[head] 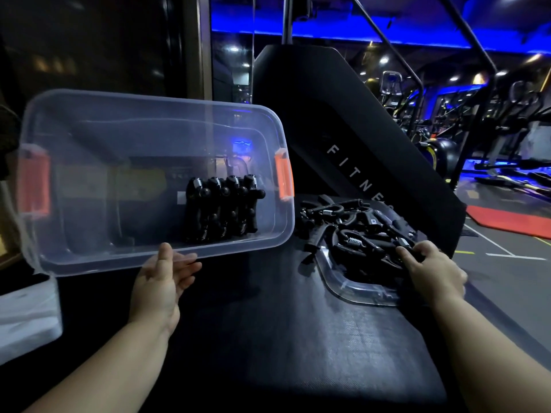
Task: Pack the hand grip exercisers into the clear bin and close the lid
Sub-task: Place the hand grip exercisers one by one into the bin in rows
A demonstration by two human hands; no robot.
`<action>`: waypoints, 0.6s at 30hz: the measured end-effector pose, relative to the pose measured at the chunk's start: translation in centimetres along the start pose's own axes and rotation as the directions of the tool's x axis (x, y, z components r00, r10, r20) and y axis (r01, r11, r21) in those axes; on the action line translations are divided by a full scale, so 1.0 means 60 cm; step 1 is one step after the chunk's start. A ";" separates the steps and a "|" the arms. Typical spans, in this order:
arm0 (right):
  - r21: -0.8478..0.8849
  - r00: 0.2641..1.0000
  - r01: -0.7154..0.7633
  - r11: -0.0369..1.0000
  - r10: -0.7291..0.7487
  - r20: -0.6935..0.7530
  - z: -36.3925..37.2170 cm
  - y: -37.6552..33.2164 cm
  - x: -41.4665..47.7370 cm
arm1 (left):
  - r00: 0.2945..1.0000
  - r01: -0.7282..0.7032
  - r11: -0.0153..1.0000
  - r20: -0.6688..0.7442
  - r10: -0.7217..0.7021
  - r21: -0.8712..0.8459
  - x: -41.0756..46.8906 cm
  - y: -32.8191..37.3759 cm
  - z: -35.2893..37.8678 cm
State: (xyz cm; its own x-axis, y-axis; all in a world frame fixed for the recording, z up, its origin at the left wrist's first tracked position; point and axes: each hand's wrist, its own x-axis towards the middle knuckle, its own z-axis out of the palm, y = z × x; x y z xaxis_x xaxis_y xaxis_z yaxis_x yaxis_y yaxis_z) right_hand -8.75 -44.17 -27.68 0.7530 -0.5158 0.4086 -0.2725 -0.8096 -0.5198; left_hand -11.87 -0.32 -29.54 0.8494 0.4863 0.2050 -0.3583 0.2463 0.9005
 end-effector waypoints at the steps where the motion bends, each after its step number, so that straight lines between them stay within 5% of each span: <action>1: 0.003 1.000 0.001 1.000 -0.001 -0.002 0.001 0.003 0.000 | 1.000 -0.002 1.000 0.000 0.002 0.000 -0.001 0.001 0.000; 6: 0.020 0.998 0.026 0.999 -0.025 -0.052 0.004 0.007 -0.005 | 1.000 0.005 1.000 0.004 -0.005 0.004 -0.006 0.006 0.000; 9: 0.192 0.987 0.111 0.975 -0.086 -0.138 -0.001 0.002 -0.015 | 1.000 0.010 1.000 0.005 -0.010 0.010 -0.008 0.009 0.001; 18: 0.580 0.924 0.347 0.737 -0.161 -0.348 -0.027 -0.046 -0.063 | 1.000 0.024 0.999 -0.004 -0.024 0.026 -0.011 0.015 0.004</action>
State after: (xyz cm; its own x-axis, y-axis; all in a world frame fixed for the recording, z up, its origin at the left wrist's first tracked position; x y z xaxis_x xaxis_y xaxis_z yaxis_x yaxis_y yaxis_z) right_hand -11.81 -40.44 -26.59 0.5312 -0.4435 0.7219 0.4075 -0.6133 -0.6767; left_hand -12.63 -0.60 -28.79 0.8559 0.4840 0.1820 -0.3279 0.2357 0.9148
